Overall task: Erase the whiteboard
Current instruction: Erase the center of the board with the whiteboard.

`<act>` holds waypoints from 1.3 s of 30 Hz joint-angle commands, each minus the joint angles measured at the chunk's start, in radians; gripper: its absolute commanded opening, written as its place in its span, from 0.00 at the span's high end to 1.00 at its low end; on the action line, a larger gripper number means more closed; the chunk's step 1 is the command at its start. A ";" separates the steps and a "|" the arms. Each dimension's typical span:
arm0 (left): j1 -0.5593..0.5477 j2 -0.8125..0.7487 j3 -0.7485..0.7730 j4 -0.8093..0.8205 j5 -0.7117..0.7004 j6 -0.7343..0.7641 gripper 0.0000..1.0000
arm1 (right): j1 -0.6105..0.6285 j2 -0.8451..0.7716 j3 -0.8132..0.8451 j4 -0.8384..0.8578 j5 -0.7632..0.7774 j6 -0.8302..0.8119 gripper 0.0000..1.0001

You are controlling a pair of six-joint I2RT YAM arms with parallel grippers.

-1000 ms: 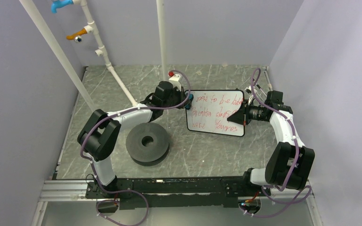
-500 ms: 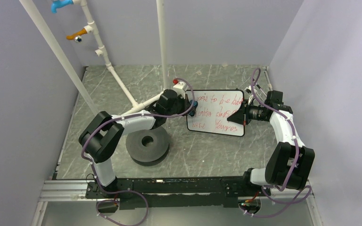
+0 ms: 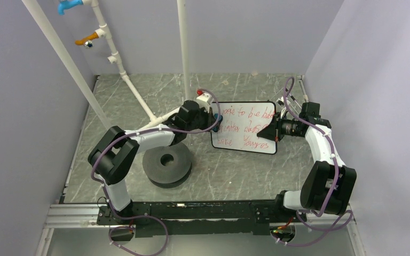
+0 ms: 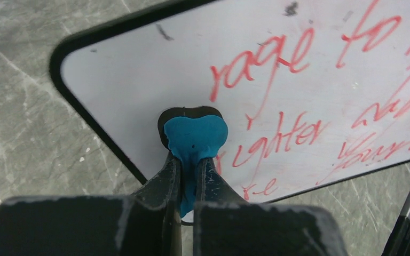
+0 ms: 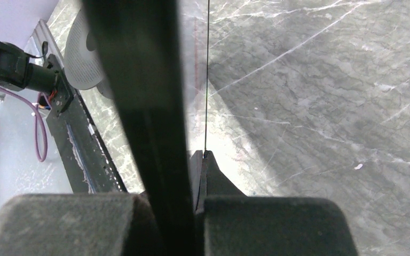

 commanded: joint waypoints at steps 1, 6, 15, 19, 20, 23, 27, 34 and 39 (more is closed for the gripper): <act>-0.056 0.006 -0.007 0.061 0.062 0.062 1.00 | 0.045 -0.003 0.014 -0.065 -0.056 -0.099 1.00; -0.056 0.004 0.033 0.079 0.092 0.067 1.00 | 0.046 -0.002 0.013 -0.066 -0.054 -0.099 1.00; 0.025 -0.008 0.140 0.006 -0.028 -0.028 1.00 | 0.045 -0.003 0.016 -0.070 -0.054 -0.103 1.00; 0.036 0.001 0.148 -0.025 0.003 -0.005 1.00 | 0.048 -0.004 0.017 -0.074 -0.057 -0.106 1.00; 0.036 0.001 0.142 -0.030 0.013 0.001 1.00 | 0.048 -0.004 0.018 -0.075 -0.057 -0.108 1.00; 0.032 -0.003 0.087 -0.018 0.046 0.019 1.00 | 0.046 -0.003 0.019 -0.077 -0.057 -0.108 1.00; 0.004 -0.015 0.023 -0.044 0.065 0.058 1.00 | 0.048 -0.003 0.018 -0.078 -0.063 -0.114 1.00; -0.040 0.004 0.077 -0.124 -0.014 0.108 1.00 | 0.056 0.003 0.019 -0.082 -0.059 -0.119 1.00; -0.039 -0.001 0.175 -0.160 -0.062 0.144 1.00 | 0.057 0.003 0.019 -0.087 -0.062 -0.123 1.00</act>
